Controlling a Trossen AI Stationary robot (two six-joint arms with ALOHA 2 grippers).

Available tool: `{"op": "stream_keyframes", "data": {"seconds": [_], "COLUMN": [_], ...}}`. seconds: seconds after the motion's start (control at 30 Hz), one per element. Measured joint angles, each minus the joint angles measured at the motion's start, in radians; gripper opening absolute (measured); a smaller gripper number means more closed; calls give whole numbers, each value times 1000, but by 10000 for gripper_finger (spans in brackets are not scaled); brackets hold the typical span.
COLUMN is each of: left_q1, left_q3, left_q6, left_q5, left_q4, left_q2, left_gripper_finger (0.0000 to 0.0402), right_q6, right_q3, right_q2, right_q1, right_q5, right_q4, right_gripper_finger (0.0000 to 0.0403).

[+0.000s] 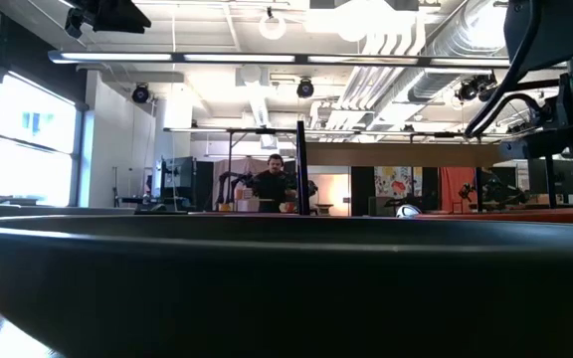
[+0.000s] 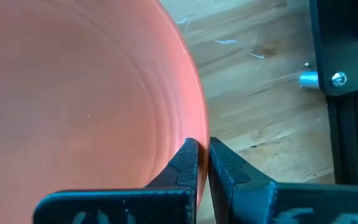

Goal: Place and stack plates onto a shelf
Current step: Put the orange plate on the shelf

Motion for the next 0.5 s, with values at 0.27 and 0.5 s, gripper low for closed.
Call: {"op": "stream_keyframes", "data": {"seconds": [0.27,0.5], "left_q1": [0,0], "left_q3": [0,0], "left_q6": [1,2], "left_q5": [0,0], "left_q4": [0,0], "left_q2": [0,0], "left_gripper_finger": [90,90], "right_q6": [-10,-13], "right_q3": [61,154], "right_q2": [0,0], "right_q1": [0,0], "right_q5": [3,27], "right_q4": [-78,-219], "right_gripper_finger": [1,1]}}
